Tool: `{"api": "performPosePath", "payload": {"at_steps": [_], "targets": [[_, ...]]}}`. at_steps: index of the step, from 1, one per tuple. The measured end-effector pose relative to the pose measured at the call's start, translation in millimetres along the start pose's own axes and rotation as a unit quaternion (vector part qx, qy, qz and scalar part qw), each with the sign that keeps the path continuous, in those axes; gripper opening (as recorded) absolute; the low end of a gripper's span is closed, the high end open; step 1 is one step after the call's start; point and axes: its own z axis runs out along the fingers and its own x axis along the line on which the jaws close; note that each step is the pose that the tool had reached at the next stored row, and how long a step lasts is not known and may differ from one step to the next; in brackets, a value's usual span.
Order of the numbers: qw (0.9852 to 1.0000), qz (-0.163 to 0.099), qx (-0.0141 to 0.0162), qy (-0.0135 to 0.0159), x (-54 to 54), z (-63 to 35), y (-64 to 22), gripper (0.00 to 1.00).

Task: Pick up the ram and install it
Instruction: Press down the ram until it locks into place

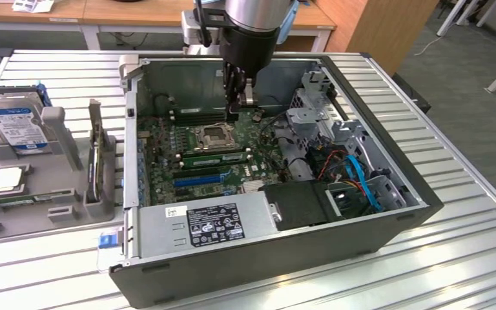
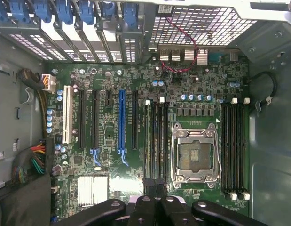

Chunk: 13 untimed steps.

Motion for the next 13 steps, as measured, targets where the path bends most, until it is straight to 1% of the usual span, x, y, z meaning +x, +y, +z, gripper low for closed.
{"api": "performPosePath", "payload": {"at_steps": [8, 11, 13], "targets": [[1.0, 0.002, 0.0001, -0.0001, 0.0, 0.0, 0.0, 0.1], [0.9999, 0.01, 0.0005, -0.0005, 0.0, 0.1, -0.1, 0.1], [0.9998, 0.021, 0.0011, -0.0009, 0.0, 0.2, 0.0, 0.1]]}}
